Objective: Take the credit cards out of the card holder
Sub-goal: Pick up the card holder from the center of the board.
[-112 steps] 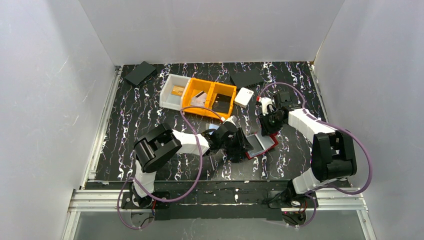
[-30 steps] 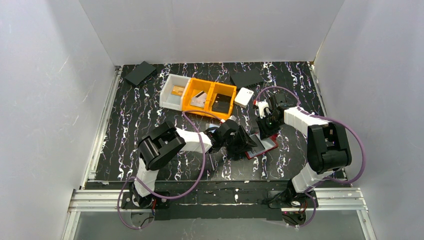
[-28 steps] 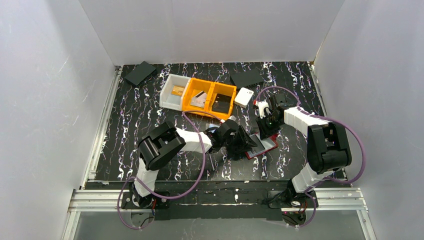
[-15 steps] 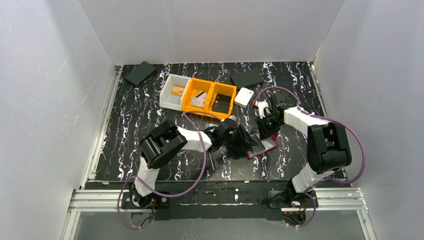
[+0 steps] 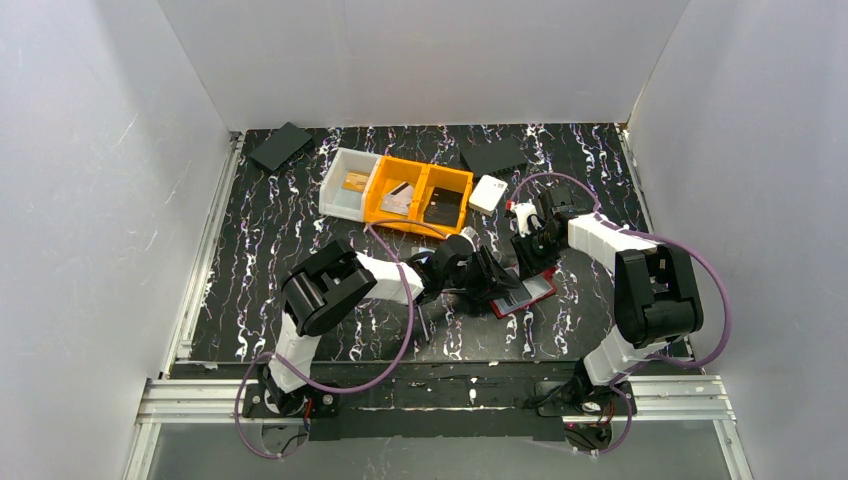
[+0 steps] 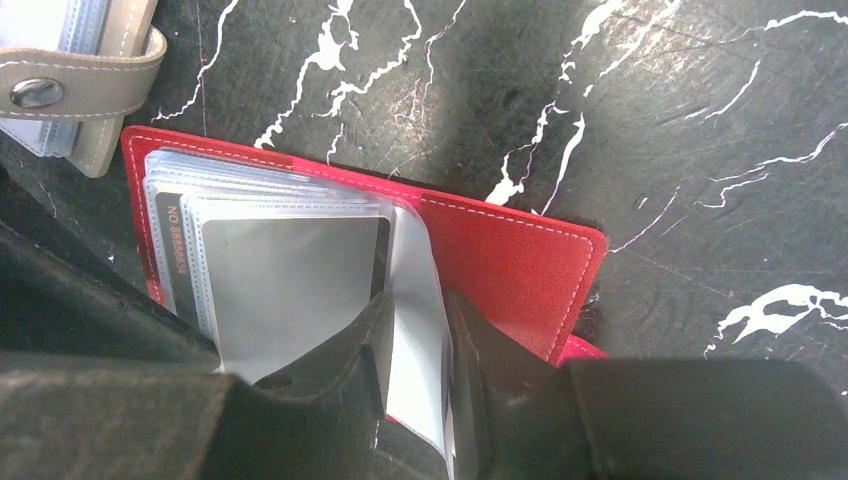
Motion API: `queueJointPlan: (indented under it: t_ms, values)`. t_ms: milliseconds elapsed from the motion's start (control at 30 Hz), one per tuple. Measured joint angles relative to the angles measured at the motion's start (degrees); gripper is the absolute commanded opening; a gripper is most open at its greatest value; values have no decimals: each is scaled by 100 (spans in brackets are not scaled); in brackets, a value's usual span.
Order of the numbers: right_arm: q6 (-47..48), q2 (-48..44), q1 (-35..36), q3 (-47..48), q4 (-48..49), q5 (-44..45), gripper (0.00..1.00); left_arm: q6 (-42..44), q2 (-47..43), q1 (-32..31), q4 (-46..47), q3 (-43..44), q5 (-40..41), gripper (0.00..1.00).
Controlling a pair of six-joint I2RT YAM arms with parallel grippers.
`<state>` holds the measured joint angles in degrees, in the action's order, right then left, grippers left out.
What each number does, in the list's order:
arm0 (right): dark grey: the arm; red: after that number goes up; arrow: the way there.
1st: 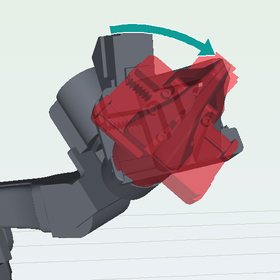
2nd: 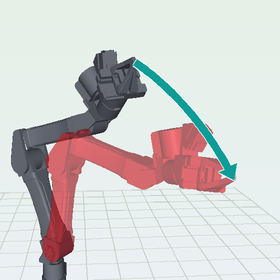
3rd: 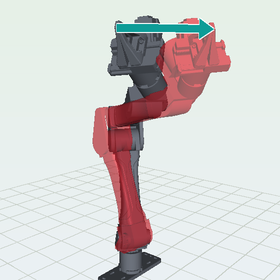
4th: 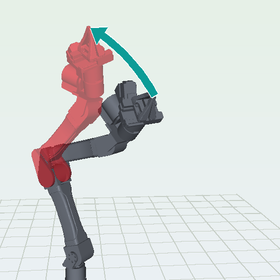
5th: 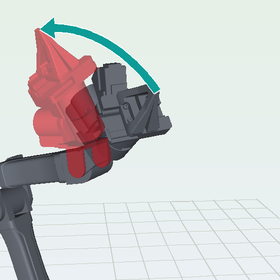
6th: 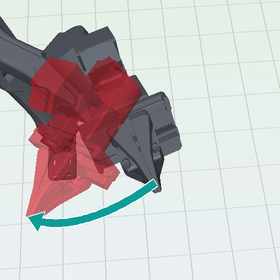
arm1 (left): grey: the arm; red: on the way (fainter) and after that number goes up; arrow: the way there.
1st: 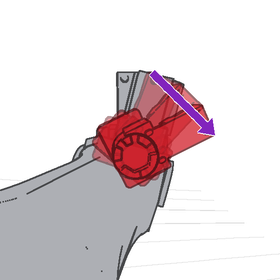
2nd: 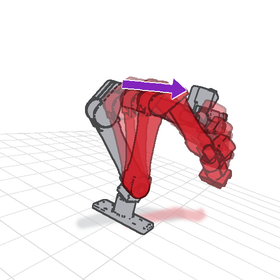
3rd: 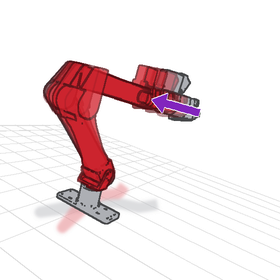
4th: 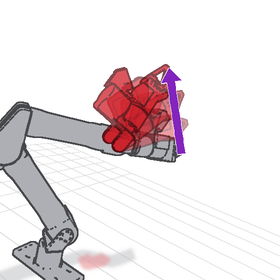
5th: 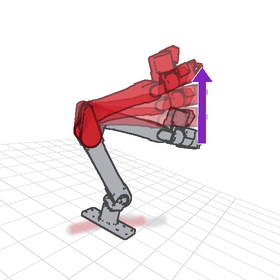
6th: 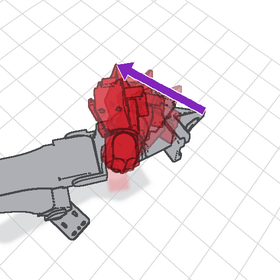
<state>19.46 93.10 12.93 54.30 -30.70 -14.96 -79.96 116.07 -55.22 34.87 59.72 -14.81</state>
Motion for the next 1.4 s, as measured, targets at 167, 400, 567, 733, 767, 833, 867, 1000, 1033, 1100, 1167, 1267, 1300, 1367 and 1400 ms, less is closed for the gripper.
queueJointPlan:
  t_ms: [167, 400, 567, 733, 767, 833, 867, 1000, 1033, 1100, 1167, 1267, 1300, 1367, 1400]
  values:
    - [2, 0, 0, 0, 0, 0, 35, 26, 35, 24, 192, 0, -13, 42]
    - [2, 0, 0, 0, -2, 0, 36, 7, 85, 52, 262, 0, -90, 45]
    - [2, 0, 0, 0, -4, -2, 36, -4, 85, 57, 282, 0, -114, 49]
    - [2, 2, 0, 2, -7, -2, 36, -24, 94, 79, 282, 9, -162, 52]
    - [2, 2, 0, 0, -7, -2, 36, -24, 98, 81, 282, 13, -175, 52]
    - [2, 0, 0, 0, -9, -2, 36, -31, 111, 92, 291, 28, -210, 54]
    - [2, 0, 0, 2, -9, -4, 36, -37, 120, 101, 313, 31, -229, 54]
    - [4, 0, 0, 2, -11, -4, 36, -39, 153, 118, 461, 33, -299, 55]
    - [4, 0, 0, 2, -13, -4, 36, -39, 162, 122, 520, 33, -315, 55]
    - [4, 0, 0, 2, -13, -7, 36, -39, 177, 129, 634, 33, -341, 56]
    - [4, 0, 2, 2, -15, -7, 36, -39, 192, 138, 743, 33, -363, 58]
    - [4, 0, 0, 2, -17, -9, 36, -42, 240, 151, 887, 42, -402, 62]
    - [4, 0, 0, 2, -17, -9, 36, -46, 258, 153, 918, 46, -417, 64]
    - [7, 0, 0, 2, -17, -9, 36, -68, 271, 157, 962, 46, -437, 71]
    - [7, 0, 0, 2, -17, -9, 36, -72, 273, 162, 981, 46, -444, 73]
